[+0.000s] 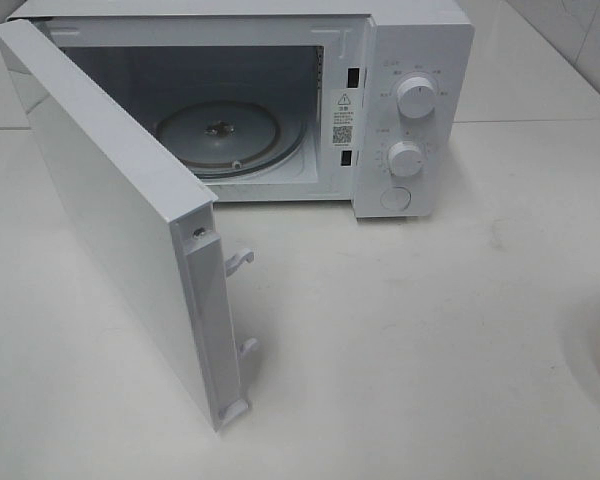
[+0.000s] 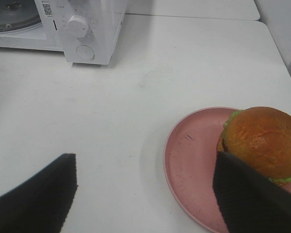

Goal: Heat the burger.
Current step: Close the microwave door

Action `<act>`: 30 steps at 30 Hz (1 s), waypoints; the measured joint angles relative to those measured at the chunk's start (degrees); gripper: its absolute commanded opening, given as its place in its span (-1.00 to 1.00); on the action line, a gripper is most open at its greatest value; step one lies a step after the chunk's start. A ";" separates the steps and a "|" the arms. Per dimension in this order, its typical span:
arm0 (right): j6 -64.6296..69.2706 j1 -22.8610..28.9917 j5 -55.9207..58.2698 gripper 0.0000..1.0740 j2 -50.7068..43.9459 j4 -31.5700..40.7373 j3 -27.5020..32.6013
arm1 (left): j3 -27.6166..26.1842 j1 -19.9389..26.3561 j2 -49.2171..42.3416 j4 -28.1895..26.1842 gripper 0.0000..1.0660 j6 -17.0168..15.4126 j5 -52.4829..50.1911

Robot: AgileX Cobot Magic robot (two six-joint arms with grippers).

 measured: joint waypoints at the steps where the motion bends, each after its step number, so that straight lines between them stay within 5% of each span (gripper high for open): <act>1: 0.00 0.00 0.00 0.42 0.00 0.00 0.00 | 0.00 0.00 0.00 0.00 0.88 0.00 0.00; 23: 0.00 0.00 0.00 0.42 0.00 0.00 0.00 | -2.01 0.00 0.69 0.00 0.85 0.00 -0.23; 30: 0.00 0.00 0.00 0.42 0.00 0.00 0.00 | -3.38 0.00 6.19 0.69 0.49 0.00 -2.01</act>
